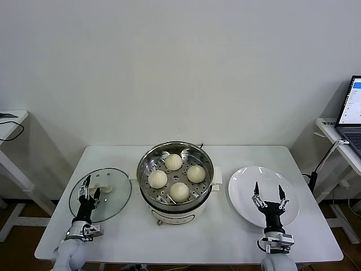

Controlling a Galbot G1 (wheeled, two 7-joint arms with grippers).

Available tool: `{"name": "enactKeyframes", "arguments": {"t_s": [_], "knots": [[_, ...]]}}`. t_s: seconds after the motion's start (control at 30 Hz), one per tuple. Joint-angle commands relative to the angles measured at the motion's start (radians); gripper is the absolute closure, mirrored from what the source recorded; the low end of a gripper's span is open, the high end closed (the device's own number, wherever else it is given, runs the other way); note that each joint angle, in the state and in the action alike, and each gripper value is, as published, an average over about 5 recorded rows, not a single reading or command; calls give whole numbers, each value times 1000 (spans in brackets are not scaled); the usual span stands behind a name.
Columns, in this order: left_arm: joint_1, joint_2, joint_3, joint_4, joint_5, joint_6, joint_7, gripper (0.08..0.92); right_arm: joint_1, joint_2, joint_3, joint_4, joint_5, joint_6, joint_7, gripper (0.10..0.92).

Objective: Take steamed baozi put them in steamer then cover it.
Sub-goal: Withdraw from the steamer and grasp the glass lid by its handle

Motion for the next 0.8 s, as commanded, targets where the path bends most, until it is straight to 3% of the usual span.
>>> {"name": "enactKeyframes", "arguments": {"t_s": [0.03, 0.4, 0.8], "knots": [[-31, -9, 13, 8, 4, 11, 0, 177, 0, 6, 1, -2, -7, 1, -1, 203], [-80, -10, 23, 91, 26, 25, 19, 193, -3, 6, 1, 12, -13, 1, 0, 203], [-85, -16, 28, 112, 30, 29, 41, 520, 2, 6, -3, 27, -19, 0, 5, 203]]}}
